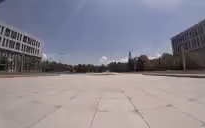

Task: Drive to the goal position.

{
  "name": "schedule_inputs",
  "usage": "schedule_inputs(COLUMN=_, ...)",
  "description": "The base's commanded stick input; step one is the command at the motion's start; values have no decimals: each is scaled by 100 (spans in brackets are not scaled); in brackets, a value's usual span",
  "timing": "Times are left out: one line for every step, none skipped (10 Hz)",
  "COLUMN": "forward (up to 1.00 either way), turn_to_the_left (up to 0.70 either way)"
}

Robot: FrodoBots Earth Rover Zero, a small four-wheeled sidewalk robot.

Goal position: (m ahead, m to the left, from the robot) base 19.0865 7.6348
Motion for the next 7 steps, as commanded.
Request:
schedule_inputs(forward=50, turn_to_the_left=1)
schedule_inputs(forward=50, turn_to_the_left=1)
schedule_inputs(forward=50, turn_to_the_left=1)
schedule_inputs(forward=50, turn_to_the_left=1)
schedule_inputs(forward=50, turn_to_the_left=1)
schedule_inputs(forward=50, turn_to_the_left=1)
schedule_inputs(forward=50, turn_to_the_left=1)
